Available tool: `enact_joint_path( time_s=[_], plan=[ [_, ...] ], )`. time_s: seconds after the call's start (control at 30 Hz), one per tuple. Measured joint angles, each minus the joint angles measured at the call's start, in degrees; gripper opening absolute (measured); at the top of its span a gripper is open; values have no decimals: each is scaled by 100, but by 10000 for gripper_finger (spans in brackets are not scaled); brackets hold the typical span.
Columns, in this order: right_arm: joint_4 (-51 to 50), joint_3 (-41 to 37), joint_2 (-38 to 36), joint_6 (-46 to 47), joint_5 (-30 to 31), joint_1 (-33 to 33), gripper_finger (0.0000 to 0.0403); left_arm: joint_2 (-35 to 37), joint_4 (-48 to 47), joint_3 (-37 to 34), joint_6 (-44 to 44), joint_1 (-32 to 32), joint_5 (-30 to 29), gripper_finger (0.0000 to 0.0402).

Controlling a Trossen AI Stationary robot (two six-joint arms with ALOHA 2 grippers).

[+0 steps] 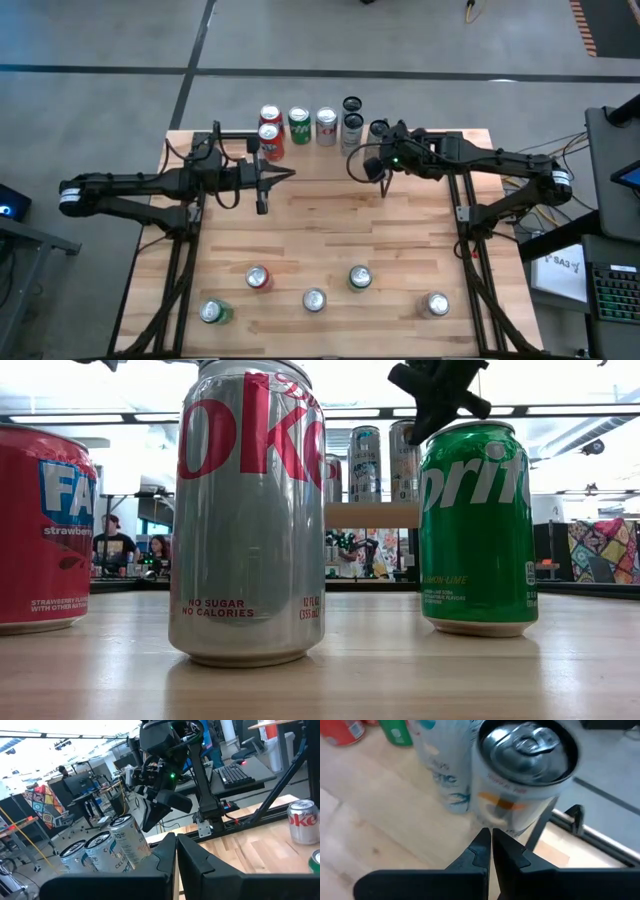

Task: Place canned beverage on shelf
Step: Put the white-yellow soda can on the shelf

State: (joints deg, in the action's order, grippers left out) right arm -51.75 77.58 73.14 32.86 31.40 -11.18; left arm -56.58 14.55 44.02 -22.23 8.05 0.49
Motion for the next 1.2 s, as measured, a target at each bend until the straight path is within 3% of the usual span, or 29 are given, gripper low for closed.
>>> enact_joint_path(
  time_s=[0.33, 0.7, 1.2],
  plan=[
    [-33, 0, -26, -214, -475, 15, 9, 162, 72, -220, 491, -103, 46, 0],
    [308, 0, -26, -625, -440, -86, 9, 666, -17, -442, 1178, -468, 162, 0],
    [444, 0, -23, -1034, -461, -385, 9, 903, -317, -442, 1380, -807, 162, 0]
  ],
)
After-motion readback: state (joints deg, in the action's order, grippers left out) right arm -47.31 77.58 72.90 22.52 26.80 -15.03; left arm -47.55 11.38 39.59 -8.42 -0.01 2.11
